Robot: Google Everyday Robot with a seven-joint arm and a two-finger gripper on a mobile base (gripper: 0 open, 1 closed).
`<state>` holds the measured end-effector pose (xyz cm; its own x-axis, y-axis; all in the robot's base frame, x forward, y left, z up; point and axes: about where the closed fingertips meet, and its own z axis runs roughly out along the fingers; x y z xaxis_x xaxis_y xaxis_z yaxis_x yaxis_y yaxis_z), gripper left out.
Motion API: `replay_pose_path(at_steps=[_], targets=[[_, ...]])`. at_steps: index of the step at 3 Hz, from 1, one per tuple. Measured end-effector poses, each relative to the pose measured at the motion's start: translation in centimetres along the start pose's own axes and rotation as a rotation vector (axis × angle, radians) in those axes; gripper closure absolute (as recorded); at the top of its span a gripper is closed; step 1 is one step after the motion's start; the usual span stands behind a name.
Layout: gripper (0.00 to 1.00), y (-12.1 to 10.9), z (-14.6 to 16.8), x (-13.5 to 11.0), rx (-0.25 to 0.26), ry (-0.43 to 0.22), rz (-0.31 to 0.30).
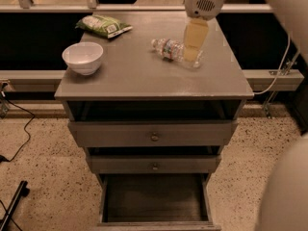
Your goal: Place water bottle into bottom drawer
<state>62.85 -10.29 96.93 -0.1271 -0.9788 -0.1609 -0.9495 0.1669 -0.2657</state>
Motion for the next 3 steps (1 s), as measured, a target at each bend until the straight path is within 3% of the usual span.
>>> replay_pose_path(at_steps=[1, 3], targets=[[0.00, -3.01, 4.26, -1.20, -0.028, -0.018, 0.052], [0.00, -3.61, 4.96, -1.52, -0.029, -0.021, 0.077]])
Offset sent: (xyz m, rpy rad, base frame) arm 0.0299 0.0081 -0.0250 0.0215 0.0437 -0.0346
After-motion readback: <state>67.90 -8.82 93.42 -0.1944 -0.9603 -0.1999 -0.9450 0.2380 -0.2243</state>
